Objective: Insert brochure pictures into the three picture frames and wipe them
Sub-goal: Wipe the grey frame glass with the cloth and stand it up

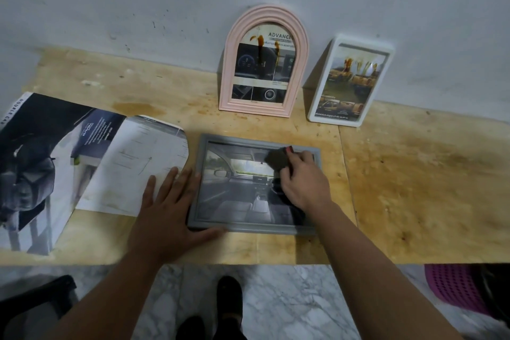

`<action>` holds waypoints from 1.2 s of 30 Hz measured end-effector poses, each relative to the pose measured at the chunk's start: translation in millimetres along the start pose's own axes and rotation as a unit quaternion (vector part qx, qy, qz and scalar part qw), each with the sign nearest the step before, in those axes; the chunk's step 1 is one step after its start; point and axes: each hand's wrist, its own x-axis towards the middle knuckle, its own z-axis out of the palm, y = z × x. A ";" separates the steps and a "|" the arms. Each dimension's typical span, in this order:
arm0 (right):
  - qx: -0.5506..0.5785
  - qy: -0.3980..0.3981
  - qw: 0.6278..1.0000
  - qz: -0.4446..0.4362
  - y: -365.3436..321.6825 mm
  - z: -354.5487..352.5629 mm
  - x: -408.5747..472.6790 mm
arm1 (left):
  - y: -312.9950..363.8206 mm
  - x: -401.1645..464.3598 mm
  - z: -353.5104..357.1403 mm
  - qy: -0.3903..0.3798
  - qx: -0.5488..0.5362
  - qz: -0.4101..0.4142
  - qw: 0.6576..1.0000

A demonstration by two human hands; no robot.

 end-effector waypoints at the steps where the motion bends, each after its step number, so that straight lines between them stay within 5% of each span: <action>1: -0.036 0.000 0.999 -0.014 -0.4 4.3 -1.4 | 0.1 0.4 -0.1 -0.001 0.000 0.000 1.000; 9: -0.201 -0.058 0.967 -0.148 0.4 0.2 -47.7 | -1.2 -0.5 -0.5 -0.002 0.004 0.005 1.000; 15: -0.050 -0.228 0.960 -0.152 -0.4 -39.9 -57.4 | -0.9 0.3 -0.1 -0.006 0.005 0.005 1.000; 21: -0.048 -0.023 0.997 -0.047 0.2 -31.4 19.4 | -0.3 -0.3 -0.4 -0.002 0.003 0.006 1.000; 27: -0.112 -0.061 0.983 -0.133 -2.2 -9.5 -25.5 | -1.3 -0.1 -0.5 -0.007 0.003 0.007 1.000; 32: -0.059 -0.208 0.953 -0.212 8.3 -38.7 -53.1 | -2.3 -0.6 -1.5 -0.010 0.002 0.013 1.000; 36: -0.012 -0.110 0.983 -0.148 22.2 -47.6 -4.6 | -1.8 -0.8 -1.4 -0.008 0.000 0.011 1.000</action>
